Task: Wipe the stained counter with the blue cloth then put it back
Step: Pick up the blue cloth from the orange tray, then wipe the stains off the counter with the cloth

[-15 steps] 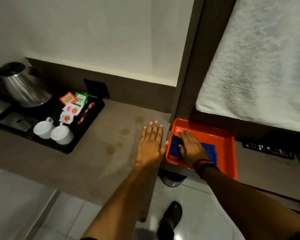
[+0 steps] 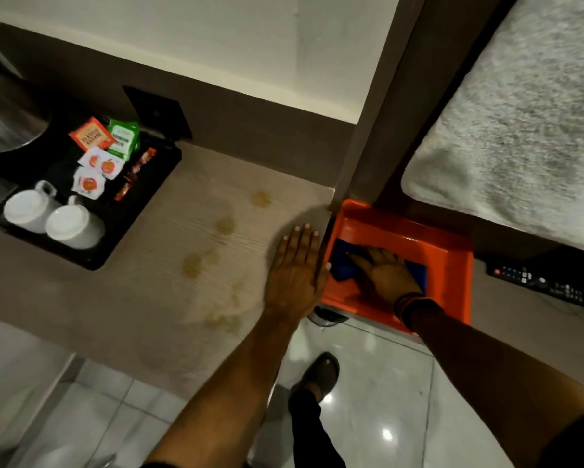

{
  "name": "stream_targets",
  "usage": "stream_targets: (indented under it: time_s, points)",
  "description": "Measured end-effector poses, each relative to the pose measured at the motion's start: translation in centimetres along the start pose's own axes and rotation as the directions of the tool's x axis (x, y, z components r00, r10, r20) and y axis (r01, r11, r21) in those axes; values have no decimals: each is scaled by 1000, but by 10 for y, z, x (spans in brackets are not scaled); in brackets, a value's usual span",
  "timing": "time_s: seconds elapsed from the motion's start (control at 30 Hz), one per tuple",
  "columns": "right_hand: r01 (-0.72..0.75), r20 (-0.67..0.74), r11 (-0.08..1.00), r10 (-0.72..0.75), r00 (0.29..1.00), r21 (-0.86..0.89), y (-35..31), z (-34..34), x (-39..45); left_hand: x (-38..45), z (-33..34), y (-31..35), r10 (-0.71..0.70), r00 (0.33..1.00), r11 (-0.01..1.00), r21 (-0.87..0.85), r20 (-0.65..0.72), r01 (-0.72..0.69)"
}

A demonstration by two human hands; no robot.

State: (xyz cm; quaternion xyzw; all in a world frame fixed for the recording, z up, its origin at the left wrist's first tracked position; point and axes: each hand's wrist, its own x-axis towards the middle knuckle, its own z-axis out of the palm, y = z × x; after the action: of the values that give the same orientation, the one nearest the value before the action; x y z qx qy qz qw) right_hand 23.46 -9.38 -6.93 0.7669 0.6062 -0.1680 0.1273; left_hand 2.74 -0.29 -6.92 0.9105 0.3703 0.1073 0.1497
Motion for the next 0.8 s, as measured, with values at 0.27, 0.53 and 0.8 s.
stream_targets:
  time_s: [0.27,0.53,0.8]
  points:
    - [6,-402,917,169,900,398,-27,-46,-44,-6,-30,-3,-4,986,999,51,166,-4]
    - [26,-484,904,204,851,426,-155,-95,-91,-107,-98,-70,-230,971,971,79,69,224]
    - [35,-271,938,64,960,345,-279,-37,-84,-189,-113,-159,-489,869,872,46,76,487]
